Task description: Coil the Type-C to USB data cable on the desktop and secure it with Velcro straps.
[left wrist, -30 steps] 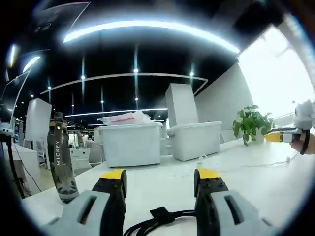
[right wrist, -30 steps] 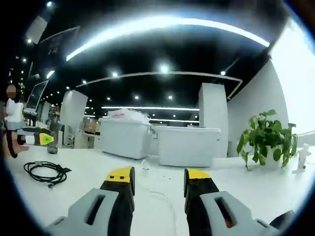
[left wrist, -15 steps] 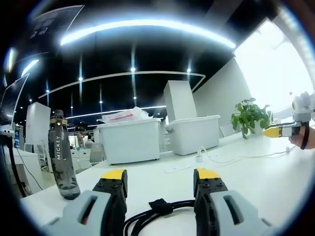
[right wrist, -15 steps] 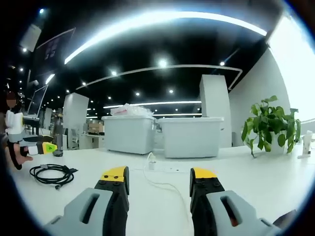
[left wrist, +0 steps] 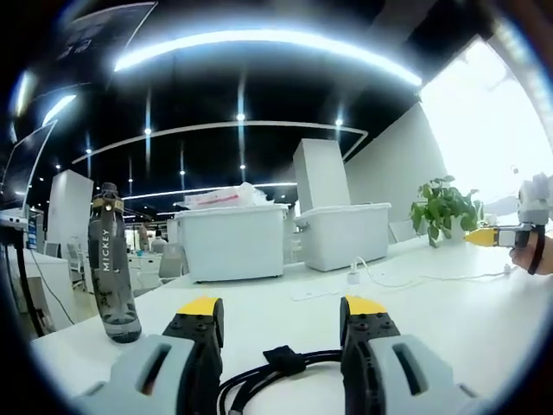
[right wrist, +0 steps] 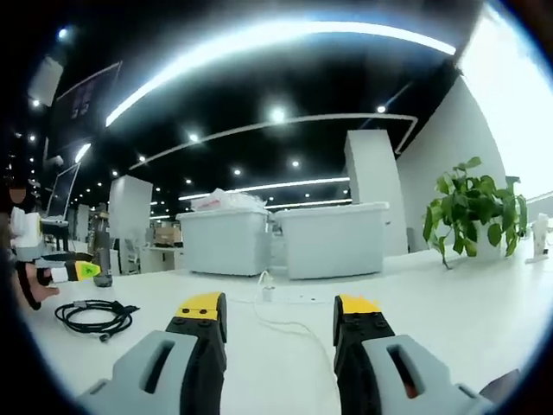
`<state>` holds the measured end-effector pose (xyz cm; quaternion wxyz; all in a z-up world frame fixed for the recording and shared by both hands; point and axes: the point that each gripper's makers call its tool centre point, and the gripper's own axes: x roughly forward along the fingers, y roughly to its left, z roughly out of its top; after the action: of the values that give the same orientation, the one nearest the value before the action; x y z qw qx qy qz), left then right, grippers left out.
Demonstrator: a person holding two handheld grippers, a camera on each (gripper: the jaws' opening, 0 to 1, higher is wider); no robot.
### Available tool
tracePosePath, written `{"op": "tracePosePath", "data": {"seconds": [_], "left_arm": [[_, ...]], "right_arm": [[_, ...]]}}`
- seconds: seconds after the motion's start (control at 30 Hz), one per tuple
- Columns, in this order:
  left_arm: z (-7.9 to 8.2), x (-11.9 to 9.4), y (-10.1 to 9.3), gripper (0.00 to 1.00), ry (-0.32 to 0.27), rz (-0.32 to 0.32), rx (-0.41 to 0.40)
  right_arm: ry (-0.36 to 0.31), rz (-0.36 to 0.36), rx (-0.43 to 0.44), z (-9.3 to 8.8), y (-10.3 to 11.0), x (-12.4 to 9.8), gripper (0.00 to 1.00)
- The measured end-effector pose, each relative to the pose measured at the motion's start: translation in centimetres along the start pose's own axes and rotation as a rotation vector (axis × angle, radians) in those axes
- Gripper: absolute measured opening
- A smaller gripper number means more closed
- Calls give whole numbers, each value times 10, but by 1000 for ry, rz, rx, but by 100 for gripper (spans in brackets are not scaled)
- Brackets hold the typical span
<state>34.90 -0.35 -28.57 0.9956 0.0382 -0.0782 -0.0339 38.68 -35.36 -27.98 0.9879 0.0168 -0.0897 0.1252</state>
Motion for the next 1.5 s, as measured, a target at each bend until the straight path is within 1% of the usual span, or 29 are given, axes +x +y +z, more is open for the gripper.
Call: {"op": "tracePosePath", "data": {"seconds": [0.07,0.13,0.3,0.47,0.63,0.9,1.0,1.33,1.5], "left_arm": [[-3,1,-4,55,10,-12,3],[-2,2,-6,55,10,-20,15],[1,2,-6,55,2,-19,21],[-1,3,-4,55,12,-12,19],[-2,2,-4,55,18,-11,25],[-2,0,-6,55,18,-16,22],[-2,-2,-7,55,20,-18,27],[-4,-2,-6,54,28,-16,32],[-3,-3,-7,54,27,-21,29]], "right_arm": [[-1,-6,-25,0,0,1,50],[7,-8,-31,-3,0,1,50],[34,-12,4,-10,-3,1,49],[36,6,6,-10,2,1,49],[41,33,-20,-10,9,1,49],[45,28,-18,-11,8,2,49],[55,34,-12,-13,11,2,48],[58,43,-5,-13,13,1,48],[62,58,-21,-15,19,1,48]]}}
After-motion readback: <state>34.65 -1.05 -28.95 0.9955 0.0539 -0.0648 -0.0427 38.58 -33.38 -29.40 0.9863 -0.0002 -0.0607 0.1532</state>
